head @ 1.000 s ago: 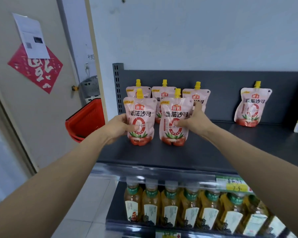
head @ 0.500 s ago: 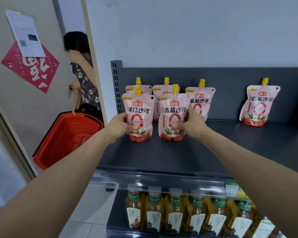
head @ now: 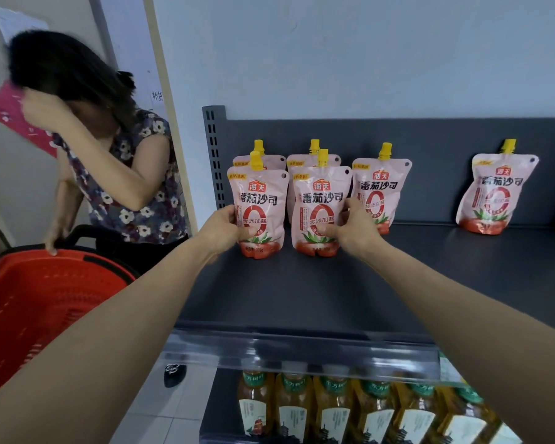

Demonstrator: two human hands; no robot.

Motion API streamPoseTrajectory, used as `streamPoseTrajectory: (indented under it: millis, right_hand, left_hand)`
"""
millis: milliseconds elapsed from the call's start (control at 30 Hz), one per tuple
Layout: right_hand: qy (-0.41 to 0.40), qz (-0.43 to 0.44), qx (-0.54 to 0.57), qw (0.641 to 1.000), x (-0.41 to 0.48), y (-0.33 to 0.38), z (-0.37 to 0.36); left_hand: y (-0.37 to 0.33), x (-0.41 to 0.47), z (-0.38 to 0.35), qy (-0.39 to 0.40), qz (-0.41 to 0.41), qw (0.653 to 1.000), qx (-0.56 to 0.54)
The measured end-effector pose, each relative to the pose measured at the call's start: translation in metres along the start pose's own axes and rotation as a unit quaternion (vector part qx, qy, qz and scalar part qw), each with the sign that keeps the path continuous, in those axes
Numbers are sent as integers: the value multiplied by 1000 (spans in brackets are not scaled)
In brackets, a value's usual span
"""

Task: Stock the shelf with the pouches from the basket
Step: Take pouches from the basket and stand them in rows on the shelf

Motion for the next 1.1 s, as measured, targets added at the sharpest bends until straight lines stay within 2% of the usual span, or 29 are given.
streamPoseTrajectory:
  millis: [200, 333, 433, 533, 667, 833, 967, 1100]
  right_hand:
    - [6, -1, -5, 1000, -3, -4, 0]
    - [-15, 3, -30, 999, -14, -4, 15]
    - [-30, 28, -46, 998, -33, -2, 32]
    - [-43, 68, -68, 994, -60, -2, 54]
    - [-70, 110, -91, 987, -102, -6, 99]
    - [-86, 104, -129, 982, -178, -52, 166]
    - [-25, 16, -176, 984, -227, -135, 190]
    - [79, -92, -240, 963, -269, -234, 188]
  left_hand:
    - [-4, -10, 3, -19, -11, 999, 36]
    - [-15, -27, 15, -86, -32, 994, 55]
    - [-30, -47, 22, -151, -70, 984, 65]
    - [-55, -79, 2, -157, -133, 977, 60]
    - [-90, -136, -62, -84, -225, 967, 78]
    - [-81, -222, -175, 100, -265, 955, 87]
    - [-17, -268, -261, 233, -192, 944, 135]
    - [71, -294, -323, 318, -102, 920, 206]
Point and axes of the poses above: each hand's wrist, its own x-axis towards the middle knuckle, its own z-axis out of the back of the hand, y = z × x, the point moved 9 cm from there along x, towards the middle knuckle, and after that the axes turned 5 degrees about -y, right-handed, at the moved point
